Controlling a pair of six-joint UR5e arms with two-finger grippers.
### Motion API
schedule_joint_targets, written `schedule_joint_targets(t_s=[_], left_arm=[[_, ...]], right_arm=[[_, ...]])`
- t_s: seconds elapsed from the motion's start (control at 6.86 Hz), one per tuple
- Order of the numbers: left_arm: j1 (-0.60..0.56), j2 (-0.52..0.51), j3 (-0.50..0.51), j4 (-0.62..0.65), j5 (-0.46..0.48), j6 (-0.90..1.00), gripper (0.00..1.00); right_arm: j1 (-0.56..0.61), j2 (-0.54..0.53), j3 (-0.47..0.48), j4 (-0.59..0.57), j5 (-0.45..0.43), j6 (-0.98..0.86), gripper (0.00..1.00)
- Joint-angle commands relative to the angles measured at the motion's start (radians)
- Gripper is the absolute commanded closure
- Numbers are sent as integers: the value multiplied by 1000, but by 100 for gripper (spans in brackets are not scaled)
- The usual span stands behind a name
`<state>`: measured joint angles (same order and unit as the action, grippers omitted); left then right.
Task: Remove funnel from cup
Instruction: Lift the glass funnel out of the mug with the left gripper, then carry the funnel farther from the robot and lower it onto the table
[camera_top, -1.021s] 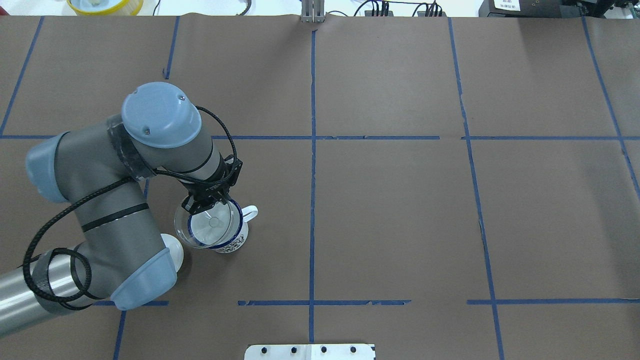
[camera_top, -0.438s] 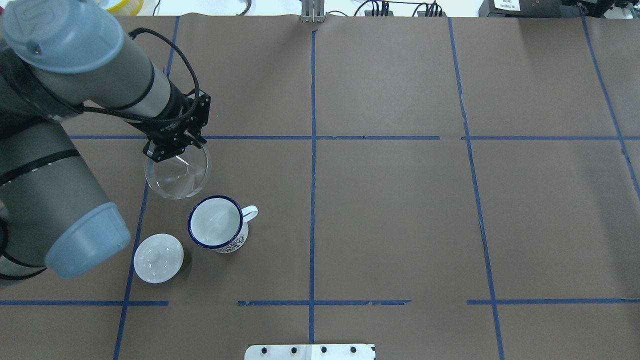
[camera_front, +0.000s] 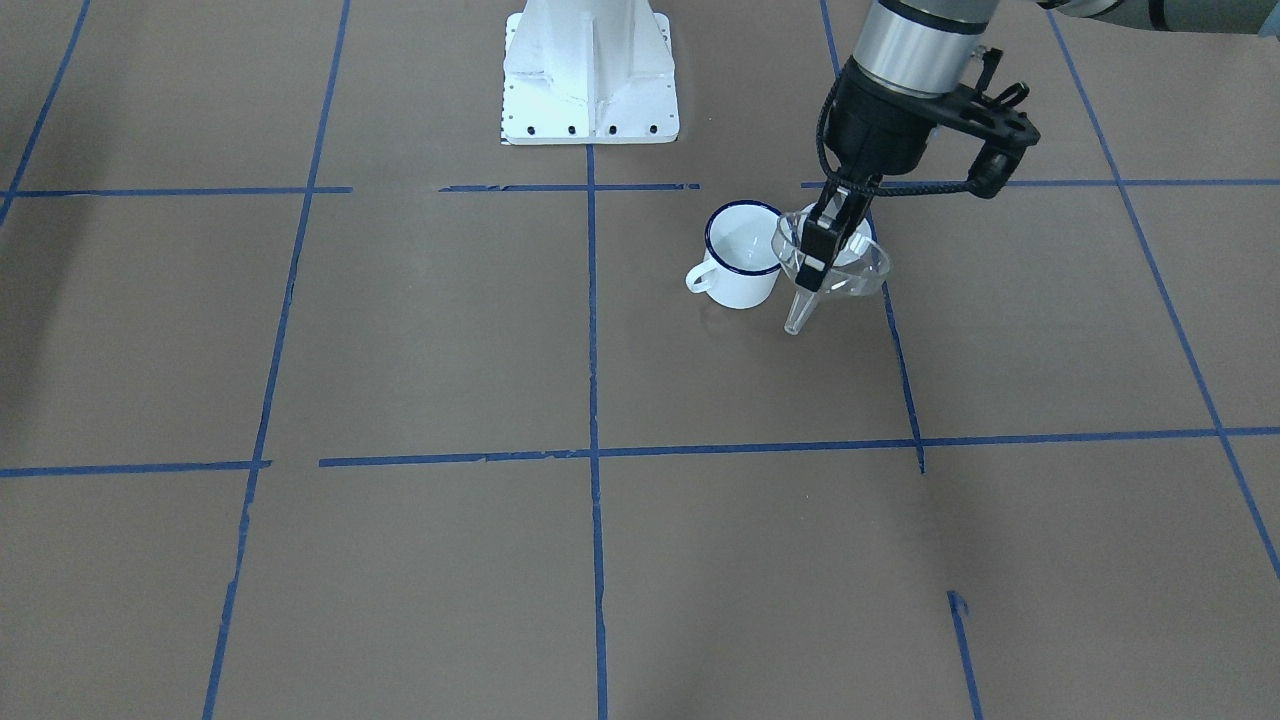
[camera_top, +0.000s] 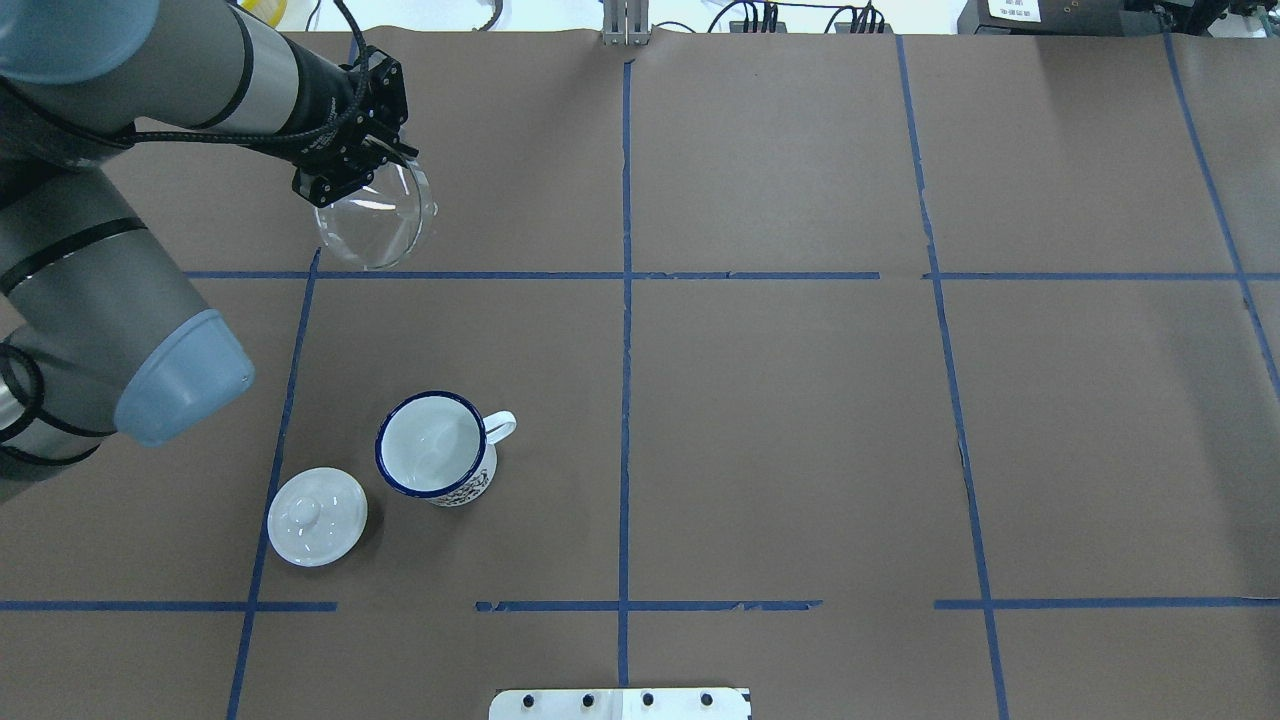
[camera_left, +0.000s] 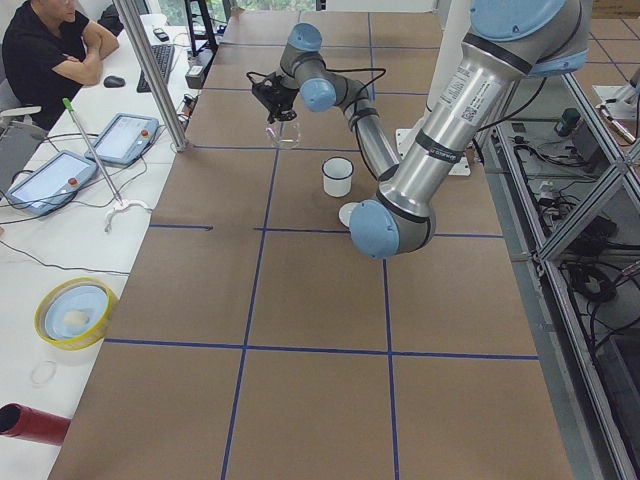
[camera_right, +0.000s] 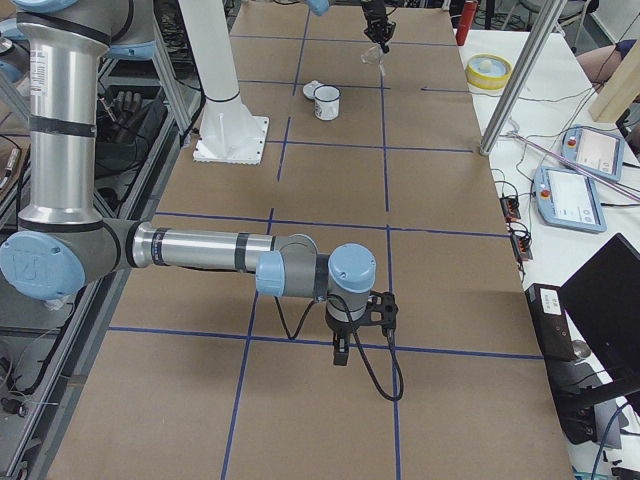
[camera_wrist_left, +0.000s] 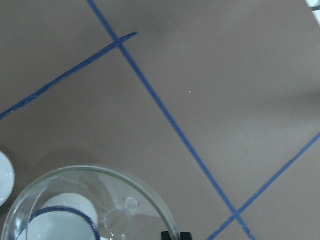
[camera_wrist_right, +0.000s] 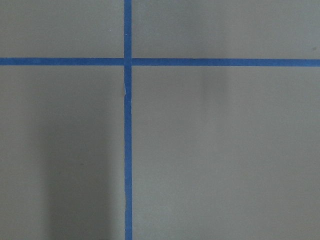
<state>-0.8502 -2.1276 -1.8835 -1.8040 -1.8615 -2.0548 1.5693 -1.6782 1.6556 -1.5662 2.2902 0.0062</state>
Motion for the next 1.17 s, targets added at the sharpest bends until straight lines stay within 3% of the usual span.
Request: schedule_joint_targets(t_s=[0.0, 0.29, 0.88, 1.02], left_arm=[[-1, 37, 233, -384, 47, -28, 100], [0, 37, 456, -692, 186, -65, 100], [22, 34, 602, -883, 232, -91, 100], [28, 34, 618, -921, 301, -119, 100]], right_arm=[[0, 0, 0, 0, 0, 0, 0], [0, 0, 1, 0, 0, 0, 0], [0, 0, 1, 0, 0, 0, 0], [0, 0, 1, 0, 0, 0, 0]])
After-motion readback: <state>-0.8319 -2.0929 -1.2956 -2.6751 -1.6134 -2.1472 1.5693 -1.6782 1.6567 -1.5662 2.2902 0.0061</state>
